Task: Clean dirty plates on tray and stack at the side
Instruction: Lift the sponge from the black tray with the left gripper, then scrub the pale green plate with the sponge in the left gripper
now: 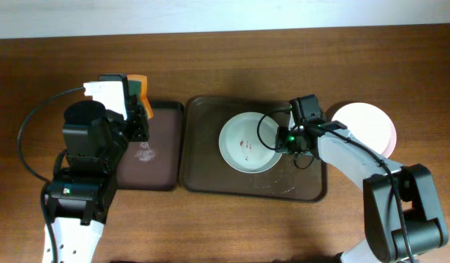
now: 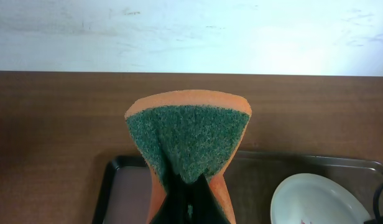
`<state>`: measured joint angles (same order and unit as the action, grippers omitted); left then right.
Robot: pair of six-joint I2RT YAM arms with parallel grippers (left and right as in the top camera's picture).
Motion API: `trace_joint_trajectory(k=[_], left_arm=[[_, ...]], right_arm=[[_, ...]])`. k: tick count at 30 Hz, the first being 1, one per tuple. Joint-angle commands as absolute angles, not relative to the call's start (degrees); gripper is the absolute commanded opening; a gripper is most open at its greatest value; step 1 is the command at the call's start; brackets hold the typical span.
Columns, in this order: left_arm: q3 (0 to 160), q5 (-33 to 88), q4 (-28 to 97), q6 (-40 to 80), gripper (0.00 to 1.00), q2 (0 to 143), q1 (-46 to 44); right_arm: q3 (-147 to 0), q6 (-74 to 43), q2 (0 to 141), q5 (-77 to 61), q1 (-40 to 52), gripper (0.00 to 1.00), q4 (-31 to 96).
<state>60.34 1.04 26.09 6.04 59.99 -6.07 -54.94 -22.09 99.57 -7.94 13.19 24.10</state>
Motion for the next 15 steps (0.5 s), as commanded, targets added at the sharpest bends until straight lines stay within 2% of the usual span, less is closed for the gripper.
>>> trace_joint_trajectory(k=[1,12,15], left_arm=[[61.2,1.3,25.5,6.4,0.0,58.8,-5.8],[61.2,1.3,25.5,6.4,0.0,58.9,-5.8],[61.1,1.2,29.3,6.4,0.0,61.3,-5.8]], right_arm=[[-55.2,-21.9,98.7,-6.8,13.5,0.04,24.2],[-55.2,-21.9,98.7,-6.8,13.5,0.04,23.7],[-55.2,-21.9,98.7,-6.9,13.6,0.04,23.9]])
